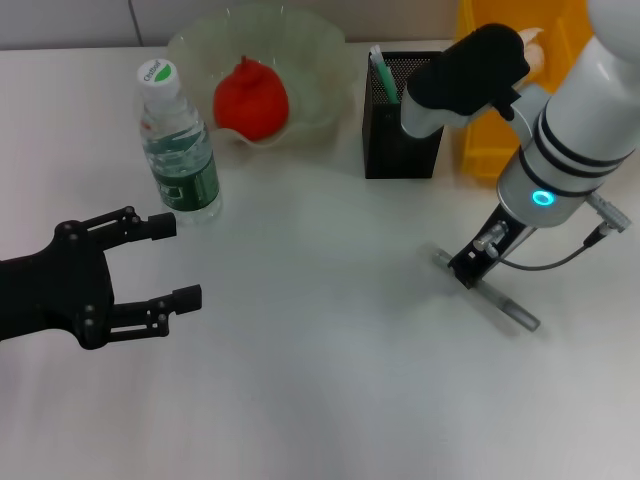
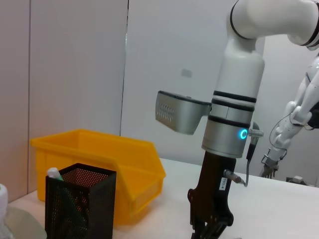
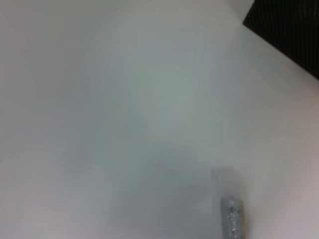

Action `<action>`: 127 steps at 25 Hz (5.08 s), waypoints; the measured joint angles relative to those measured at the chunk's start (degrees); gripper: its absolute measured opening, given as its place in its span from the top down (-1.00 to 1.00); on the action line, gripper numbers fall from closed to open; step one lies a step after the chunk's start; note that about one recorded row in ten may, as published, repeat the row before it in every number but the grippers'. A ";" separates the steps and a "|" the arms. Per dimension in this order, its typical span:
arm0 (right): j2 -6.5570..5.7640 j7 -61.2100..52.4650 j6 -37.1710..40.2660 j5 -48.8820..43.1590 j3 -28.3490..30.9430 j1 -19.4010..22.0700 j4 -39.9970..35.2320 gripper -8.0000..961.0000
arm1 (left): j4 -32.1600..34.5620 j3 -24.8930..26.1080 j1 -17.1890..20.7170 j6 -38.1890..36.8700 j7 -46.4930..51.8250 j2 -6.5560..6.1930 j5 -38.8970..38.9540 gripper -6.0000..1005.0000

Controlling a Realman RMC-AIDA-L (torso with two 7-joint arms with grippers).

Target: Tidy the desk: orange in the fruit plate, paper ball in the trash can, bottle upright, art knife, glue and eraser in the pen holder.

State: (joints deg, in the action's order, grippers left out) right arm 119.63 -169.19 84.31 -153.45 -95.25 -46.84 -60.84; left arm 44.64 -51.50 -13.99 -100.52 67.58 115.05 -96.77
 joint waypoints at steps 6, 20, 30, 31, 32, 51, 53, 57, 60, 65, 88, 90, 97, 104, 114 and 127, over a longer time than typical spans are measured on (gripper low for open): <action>-0.32 0.54 3.23 -0.29 1.47 2.78 -10.70 0.83 | -0.19 0.00 0.30 0.07 0.00 0.00 0.00 -0.69; -0.21 3.62 7.81 -0.32 3.74 3.21 -15.34 0.75 | -1.43 0.16 0.81 0.15 0.00 0.05 0.00 -0.69; 0.17 0.85 4.87 0.40 -2.84 2.93 -11.89 0.14 | -1.55 0.18 0.81 0.15 0.00 0.06 0.00 -0.69; 0.17 0.59 4.28 0.86 -3.70 2.87 -11.38 0.10 | -1.56 0.18 0.81 0.15 0.00 0.09 0.00 -0.69; 0.17 0.47 3.75 1.42 -4.21 2.79 -10.89 0.06 | -1.61 0.18 0.81 0.15 0.00 0.11 0.00 -0.69; 0.17 0.04 -0.70 3.60 -5.92 0.63 -1.84 0.03 | -2.22 0.17 0.76 0.26 -0.60 0.17 0.00 -0.69; 0.17 0.03 -0.70 3.60 -5.91 0.51 -1.38 0.06 | -2.21 0.27 0.70 0.39 -0.61 0.18 0.00 -0.69; 0.17 0.04 -0.78 3.60 -5.91 0.36 -0.75 0.28 | -2.21 0.38 0.66 0.41 -0.61 0.18 0.00 -0.69; 0.17 0.11 -0.82 3.60 -5.89 0.17 -0.35 0.56 | -2.19 0.46 0.47 0.42 -0.62 0.18 0.00 -0.69; -0.01 0.34 0.28 3.59 -5.16 0.74 -3.30 0.67 | -2.19 0.53 0.28 0.59 -0.62 0.15 0.00 -0.69; -0.24 14.21 -34.11 2.82 7.08 10.39 -20.58 0.70 | -3.73 0.67 -0.05 3.69 -0.88 1.32 0.11 -0.69; -0.27 14.24 -37.74 2.88 5.90 10.46 -17.92 0.70 | -3.73 0.67 -0.05 3.69 -0.88 1.32 0.11 -0.69; -0.09 14.24 -44.84 3.46 2.19 10.16 -10.21 0.71 | -3.80 0.80 0.06 4.45 -0.88 1.87 0.29 -0.69; -0.18 14.24 -49.67 5.94 0.56 10.78 -6.17 0.70 | -4.59 2.12 -0.19 4.55 -2.17 2.03 0.13 -0.69; -0.30 14.35 -48.98 6.91 -1.00 13.46 -7.57 0.58 | -6.01 3.58 -0.37 4.36 -2.88 1.94 0.28 -0.69; -0.73 52.32 -9.45 41.76 25.07 21.30 -16.90 -0.42 | -8.34 4.17 -1.28 -1.20 0.50 -0.50 0.13 -0.69</action>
State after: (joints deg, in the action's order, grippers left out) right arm 118.90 -116.87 74.85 -111.69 -70.18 -25.53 -77.75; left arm 36.31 -47.33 -15.26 -101.72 68.08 114.55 -96.64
